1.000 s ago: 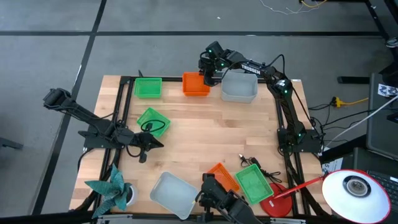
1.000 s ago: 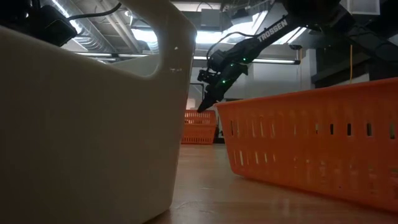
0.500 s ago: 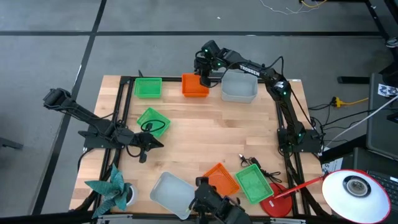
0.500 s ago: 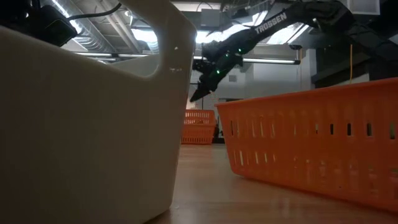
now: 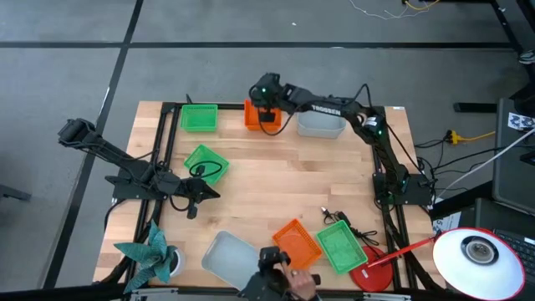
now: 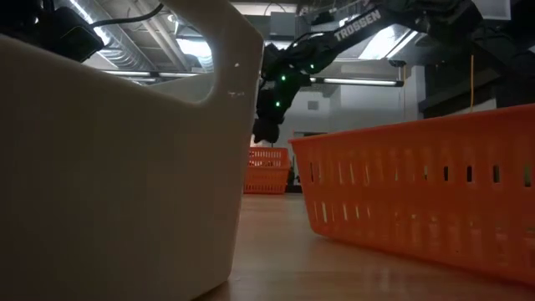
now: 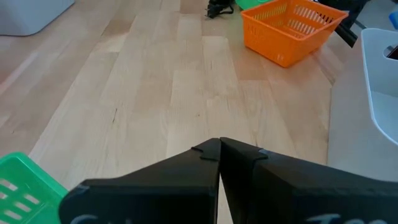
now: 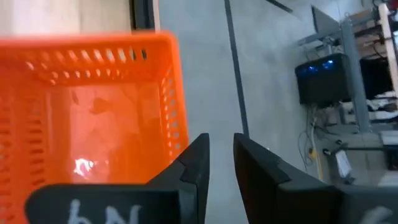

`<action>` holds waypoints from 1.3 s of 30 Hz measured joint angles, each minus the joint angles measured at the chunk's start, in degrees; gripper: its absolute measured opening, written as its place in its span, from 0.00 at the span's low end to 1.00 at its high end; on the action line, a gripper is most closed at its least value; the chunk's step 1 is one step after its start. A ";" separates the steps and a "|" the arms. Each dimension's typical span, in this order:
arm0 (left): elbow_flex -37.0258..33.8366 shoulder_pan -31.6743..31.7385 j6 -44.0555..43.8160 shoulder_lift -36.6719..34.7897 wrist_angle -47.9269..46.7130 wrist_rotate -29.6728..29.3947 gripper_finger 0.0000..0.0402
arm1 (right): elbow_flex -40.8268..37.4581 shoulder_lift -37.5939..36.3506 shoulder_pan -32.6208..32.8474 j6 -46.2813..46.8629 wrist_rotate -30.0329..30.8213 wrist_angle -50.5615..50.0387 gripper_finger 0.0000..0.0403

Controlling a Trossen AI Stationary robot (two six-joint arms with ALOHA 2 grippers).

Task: Stack baskets by color
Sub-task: Stack the middle orange bin on top of the top orange bin

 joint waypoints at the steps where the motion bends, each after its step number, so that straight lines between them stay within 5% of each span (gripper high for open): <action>1: 0.00 0.00 0.00 0.00 0.00 0.00 0.00 | -1.18 0.00 -0.05 -0.06 0.25 1.28 0.18; 11: 0.00 -0.01 0.01 0.00 0.00 0.00 0.00 | -5.97 0.07 -1.49 -0.04 0.65 5.72 0.18; 18: 0.00 -0.01 -0.04 0.00 0.01 -0.01 0.00 | 0.69 -0.85 -0.24 0.60 0.07 -3.61 0.18; 20: 0.00 -0.01 -0.02 0.00 0.00 -0.02 0.00 | 3.51 -1.94 0.53 2.52 -6.22 -11.18 0.18; 24: 0.00 0.00 -0.02 0.00 0.02 -0.06 0.00 | 7.21 -2.93 0.68 7.37 -30.80 -25.50 0.18; 26: 0.00 0.01 -0.02 0.00 0.00 -0.17 0.00 | 6.91 -2.68 0.61 8.69 -37.36 -29.62 0.18; 33: 0.00 0.00 0.01 0.00 0.00 -0.20 0.00 | -1.54 -2.44 2.24 10.75 -37.10 -24.93 0.15; 39: 0.00 0.00 0.02 0.00 0.00 -0.28 0.00 | -5.74 -2.40 3.91 12.10 -29.12 -17.45 0.13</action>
